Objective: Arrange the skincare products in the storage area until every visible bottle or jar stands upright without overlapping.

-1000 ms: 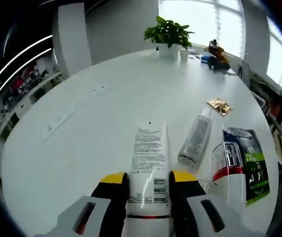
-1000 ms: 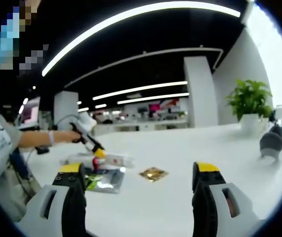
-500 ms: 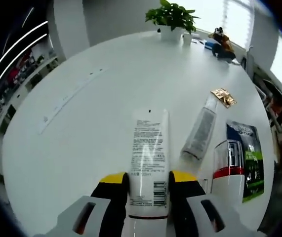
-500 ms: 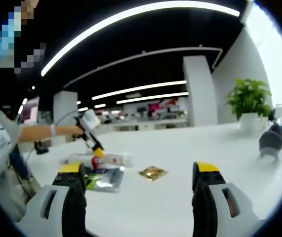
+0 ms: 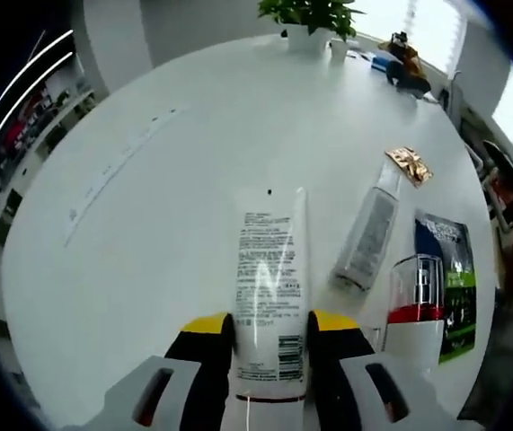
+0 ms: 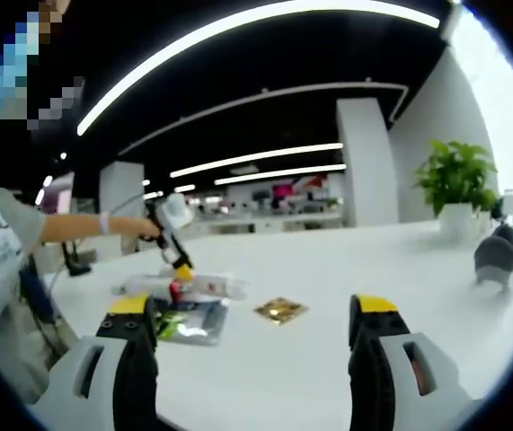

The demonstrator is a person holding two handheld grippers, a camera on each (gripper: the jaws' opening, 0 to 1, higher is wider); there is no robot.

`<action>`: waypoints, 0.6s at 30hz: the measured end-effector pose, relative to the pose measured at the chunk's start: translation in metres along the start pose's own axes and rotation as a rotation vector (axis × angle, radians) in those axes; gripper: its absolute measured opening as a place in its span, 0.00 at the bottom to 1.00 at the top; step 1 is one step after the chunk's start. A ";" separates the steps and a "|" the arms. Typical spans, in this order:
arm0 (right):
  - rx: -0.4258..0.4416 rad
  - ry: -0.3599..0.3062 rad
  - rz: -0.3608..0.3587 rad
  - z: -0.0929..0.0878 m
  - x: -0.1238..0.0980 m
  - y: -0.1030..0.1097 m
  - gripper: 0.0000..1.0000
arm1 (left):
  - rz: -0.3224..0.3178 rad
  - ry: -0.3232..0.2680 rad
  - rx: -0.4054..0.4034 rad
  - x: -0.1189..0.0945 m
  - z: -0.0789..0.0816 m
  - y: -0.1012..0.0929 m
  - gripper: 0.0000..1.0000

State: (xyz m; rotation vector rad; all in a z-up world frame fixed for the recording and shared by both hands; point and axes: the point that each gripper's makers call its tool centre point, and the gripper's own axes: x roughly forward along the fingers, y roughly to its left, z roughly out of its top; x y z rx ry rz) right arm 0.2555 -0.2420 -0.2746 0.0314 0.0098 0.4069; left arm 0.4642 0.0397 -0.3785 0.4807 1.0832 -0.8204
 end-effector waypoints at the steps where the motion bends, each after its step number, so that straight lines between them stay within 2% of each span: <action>1: -0.001 0.000 0.000 0.000 0.000 0.000 0.87 | 0.000 0.004 -0.009 0.000 0.000 0.000 0.33; 4: -0.002 -0.009 0.006 0.002 0.001 0.003 0.87 | 0.030 0.004 -0.042 0.001 0.002 0.000 0.32; 8: -0.001 -0.011 0.008 0.003 0.002 0.004 0.87 | 0.029 -0.003 -0.086 0.000 0.004 0.003 0.30; 13: -0.006 -0.005 0.003 0.002 0.000 0.003 0.87 | -0.007 -0.038 -0.160 -0.003 0.005 0.007 0.30; 15: -0.006 -0.002 -0.002 0.001 0.000 0.001 0.87 | -0.017 -0.064 -0.179 -0.004 0.007 0.009 0.30; 18: 0.000 -0.001 -0.005 0.000 0.000 -0.001 0.87 | -0.021 -0.138 -0.207 -0.006 0.013 0.011 0.30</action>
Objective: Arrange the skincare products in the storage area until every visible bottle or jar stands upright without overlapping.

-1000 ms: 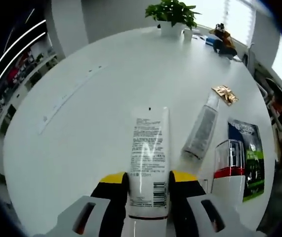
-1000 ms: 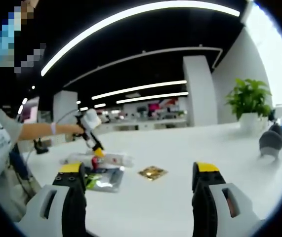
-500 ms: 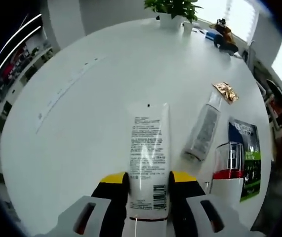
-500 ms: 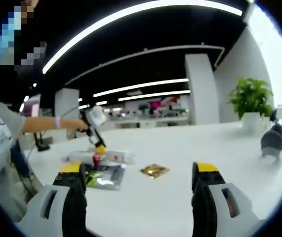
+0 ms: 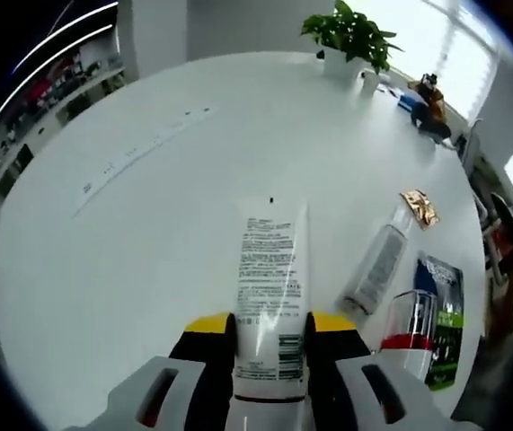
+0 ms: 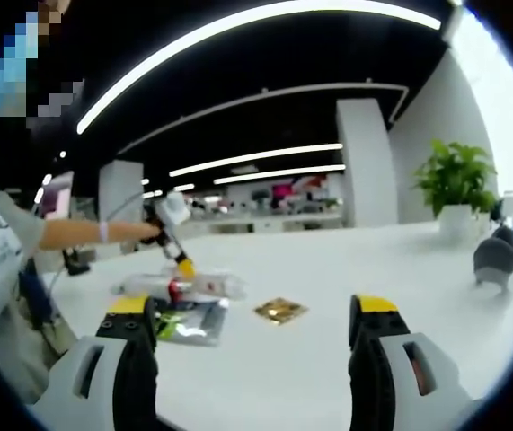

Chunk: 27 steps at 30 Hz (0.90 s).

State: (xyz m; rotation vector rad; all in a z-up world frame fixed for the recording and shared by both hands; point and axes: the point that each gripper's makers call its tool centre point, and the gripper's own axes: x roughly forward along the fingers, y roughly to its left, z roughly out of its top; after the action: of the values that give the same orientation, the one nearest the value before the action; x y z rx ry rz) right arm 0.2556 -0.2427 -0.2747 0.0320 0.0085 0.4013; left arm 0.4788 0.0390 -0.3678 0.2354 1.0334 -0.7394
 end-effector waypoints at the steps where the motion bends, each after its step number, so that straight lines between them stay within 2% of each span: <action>1: 0.001 0.000 0.002 0.000 0.000 0.000 0.87 | -0.005 -0.019 -0.008 -0.001 0.002 0.000 0.30; 8: -0.021 -0.002 0.018 0.004 0.001 0.003 0.87 | -0.069 -0.159 -0.076 -0.012 0.018 0.000 0.29; 10: -0.028 0.002 0.022 0.004 0.002 0.004 0.87 | -0.081 -0.209 -0.078 -0.016 0.022 0.000 0.29; 14: -0.053 0.004 0.038 0.006 0.006 0.005 0.88 | -0.065 -0.293 -0.080 -0.023 0.028 0.003 0.29; 17: -0.092 0.019 0.059 0.006 0.013 0.004 0.88 | -0.107 -0.342 -0.090 -0.030 0.030 0.000 0.30; 19: -0.115 0.031 0.062 0.005 0.019 0.000 0.89 | -0.115 -0.414 -0.103 -0.038 0.034 -0.002 0.29; 20: -0.121 0.034 0.062 0.006 0.021 -0.001 0.89 | -0.119 -0.436 -0.102 -0.042 0.028 -0.014 0.29; 21: -0.127 0.033 0.064 0.006 0.023 -0.002 0.89 | -0.126 -0.451 -0.114 -0.045 0.027 -0.017 0.29; 27: -0.118 0.001 0.097 0.013 0.034 0.000 0.89 | -0.142 -0.544 -0.142 -0.062 0.031 -0.017 0.29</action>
State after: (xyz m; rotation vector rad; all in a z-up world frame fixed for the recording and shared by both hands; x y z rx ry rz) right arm 0.2869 -0.2299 -0.2617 -0.0845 -0.0153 0.4983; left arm 0.4704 0.0385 -0.2968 -0.1601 0.5823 -0.7959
